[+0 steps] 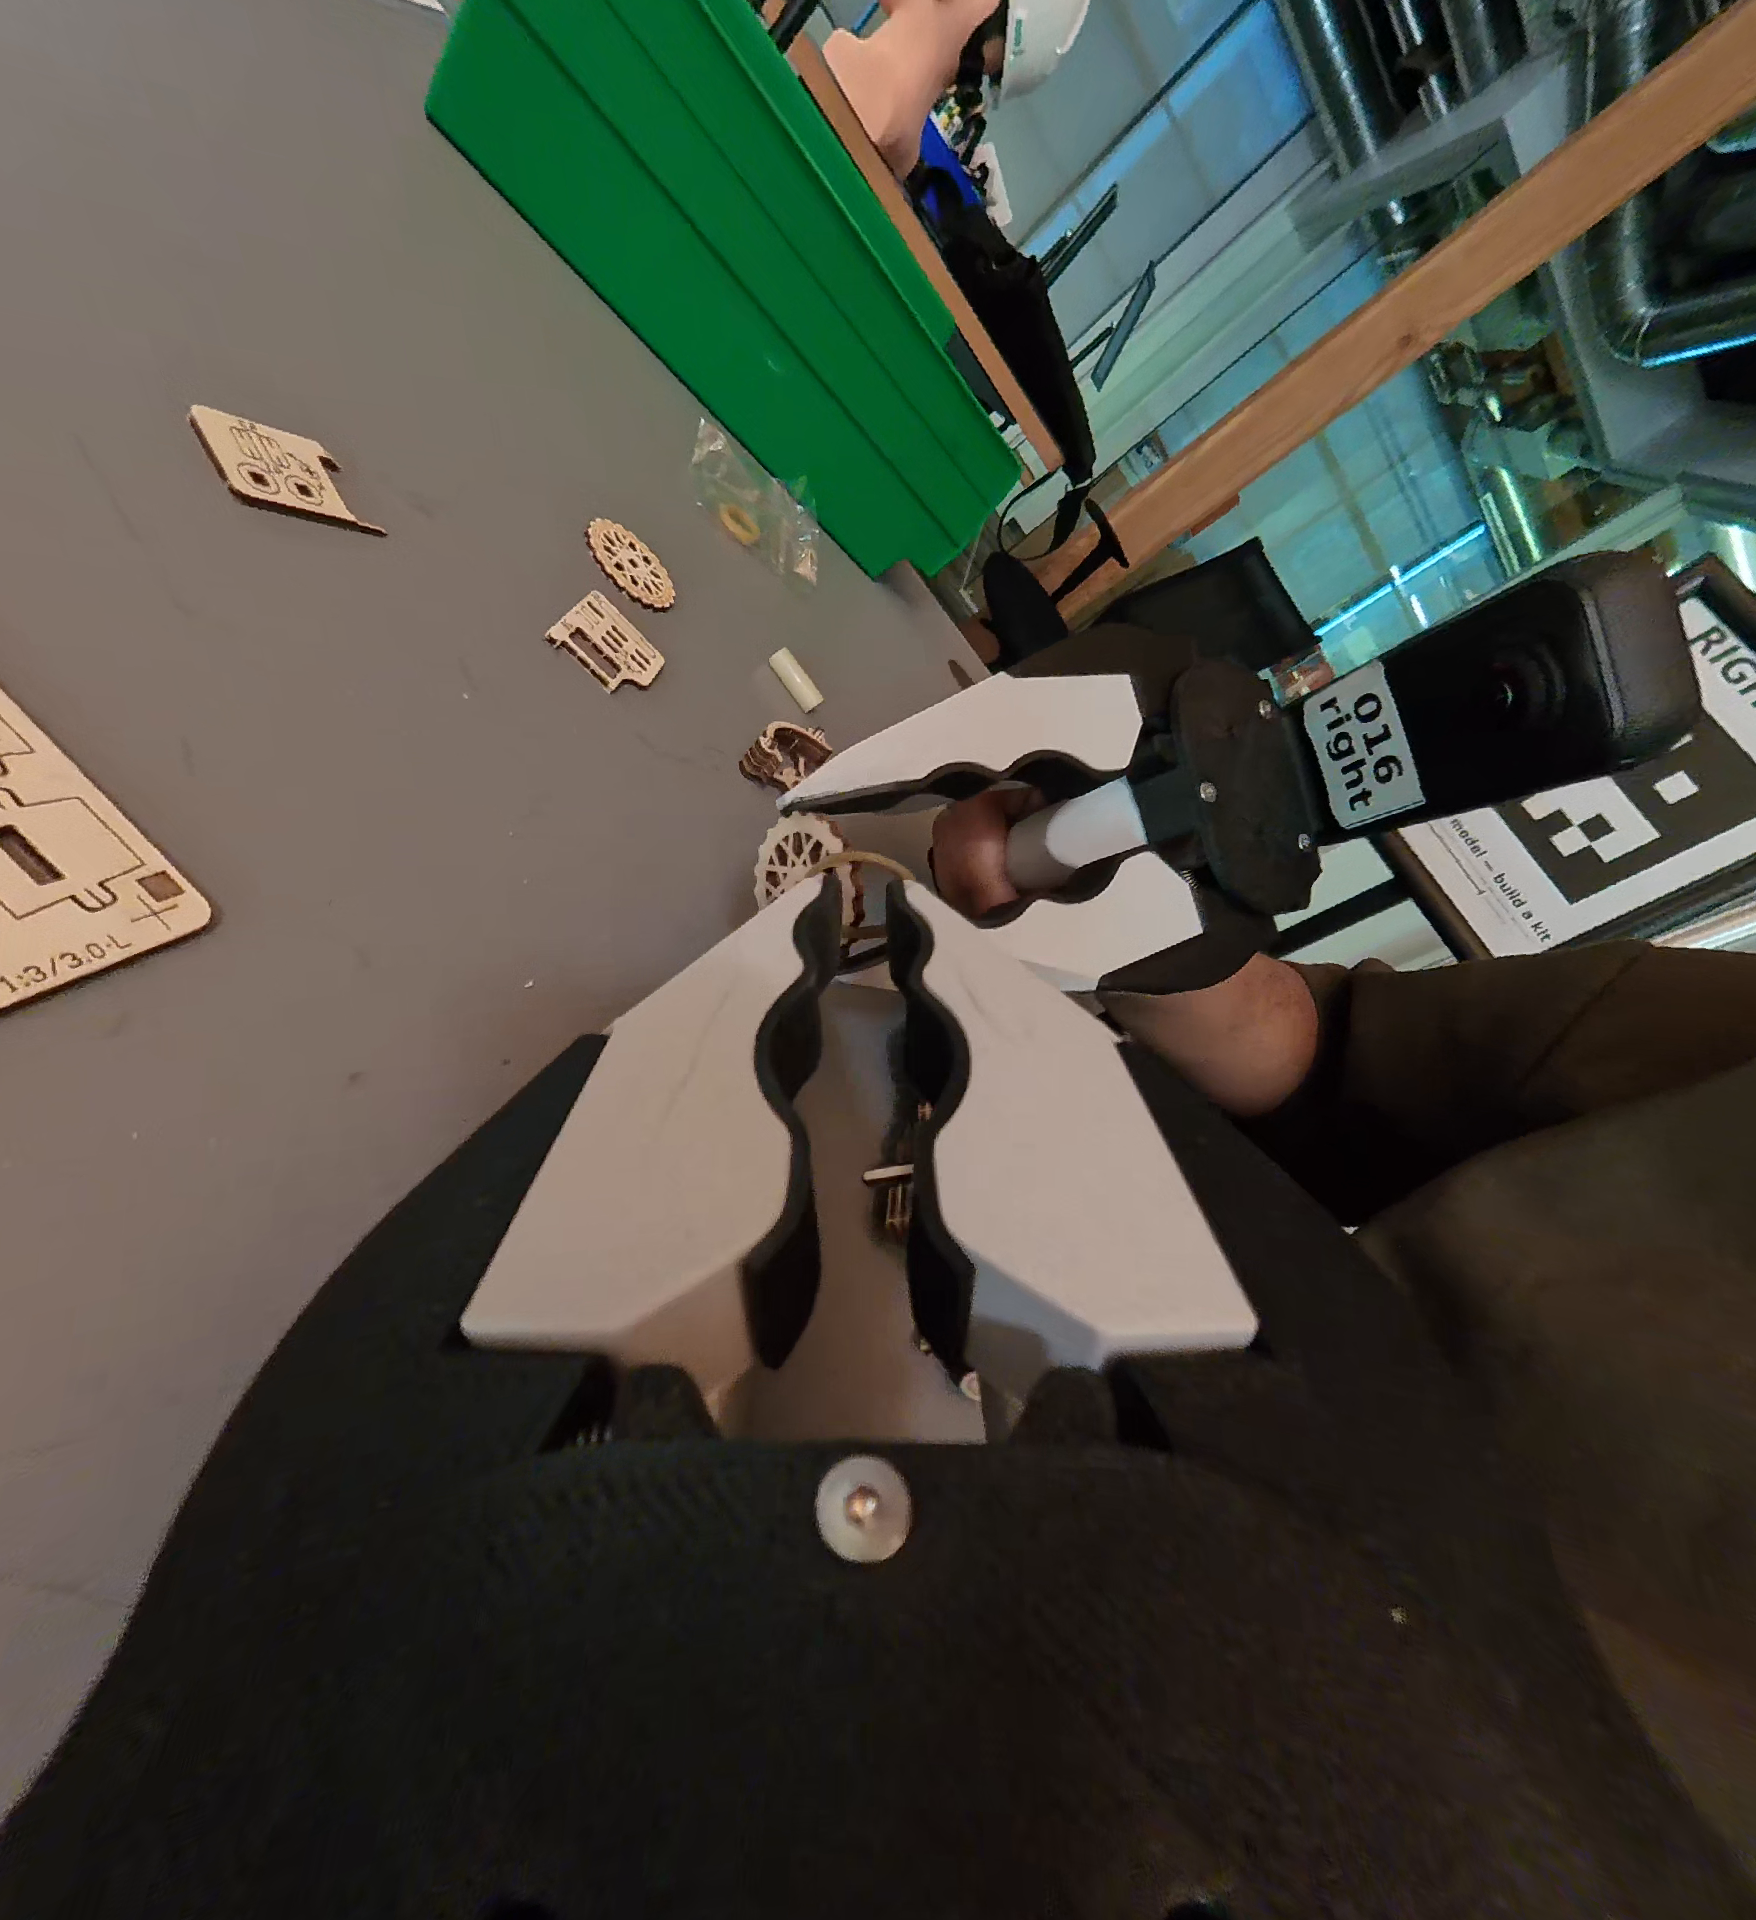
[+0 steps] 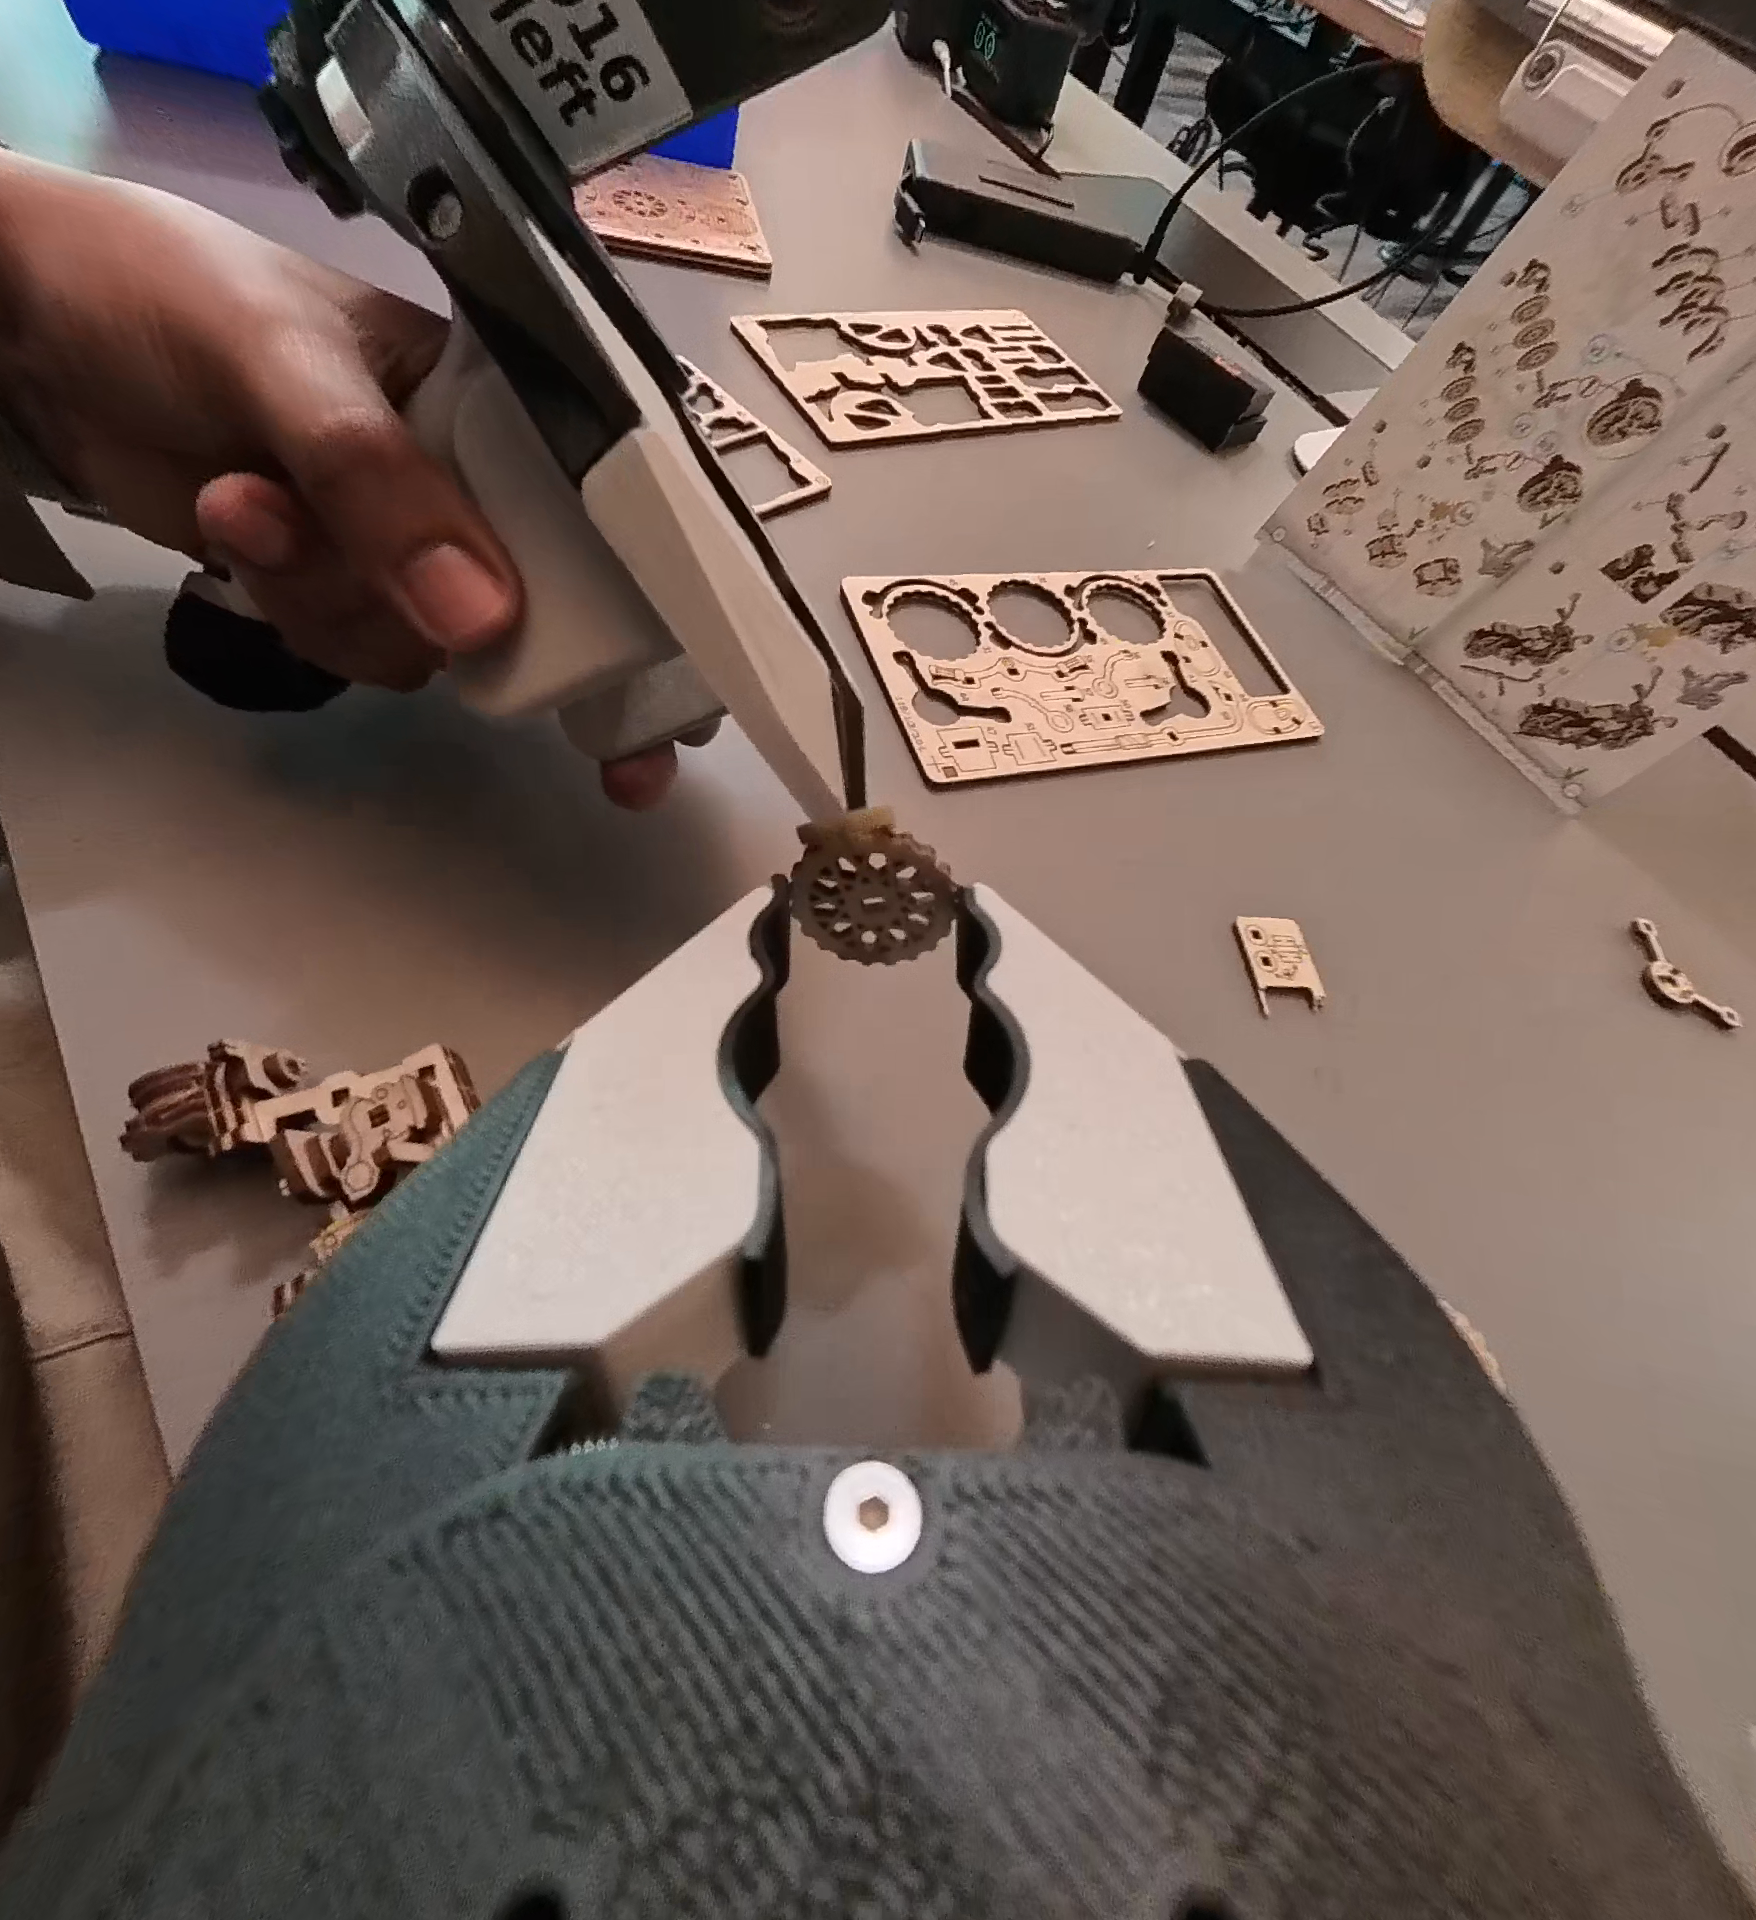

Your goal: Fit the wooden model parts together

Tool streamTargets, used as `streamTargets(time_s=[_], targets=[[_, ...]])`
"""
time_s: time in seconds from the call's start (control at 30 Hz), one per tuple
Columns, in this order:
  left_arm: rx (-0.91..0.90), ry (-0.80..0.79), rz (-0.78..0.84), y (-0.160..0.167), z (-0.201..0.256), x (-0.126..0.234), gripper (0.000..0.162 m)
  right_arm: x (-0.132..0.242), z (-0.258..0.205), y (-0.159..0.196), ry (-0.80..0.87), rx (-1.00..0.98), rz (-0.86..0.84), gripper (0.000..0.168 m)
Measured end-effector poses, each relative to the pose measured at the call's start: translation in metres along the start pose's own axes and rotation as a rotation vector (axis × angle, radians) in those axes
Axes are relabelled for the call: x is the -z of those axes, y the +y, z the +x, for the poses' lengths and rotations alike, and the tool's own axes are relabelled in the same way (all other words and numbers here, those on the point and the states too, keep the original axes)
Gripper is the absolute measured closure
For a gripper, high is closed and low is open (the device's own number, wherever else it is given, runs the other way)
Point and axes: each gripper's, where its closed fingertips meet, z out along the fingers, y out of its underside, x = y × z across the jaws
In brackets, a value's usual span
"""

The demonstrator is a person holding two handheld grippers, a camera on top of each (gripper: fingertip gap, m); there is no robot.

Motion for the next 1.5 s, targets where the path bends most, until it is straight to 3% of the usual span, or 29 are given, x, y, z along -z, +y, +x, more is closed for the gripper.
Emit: streamTargets(time_s=[1.5], targets=[[0.105,0.049,0.022,-0.0036,-0.0007,0.0042,0.162,0.0004,-0.0049,-0.0017,-0.059,-0.062,0.028,0.137]])
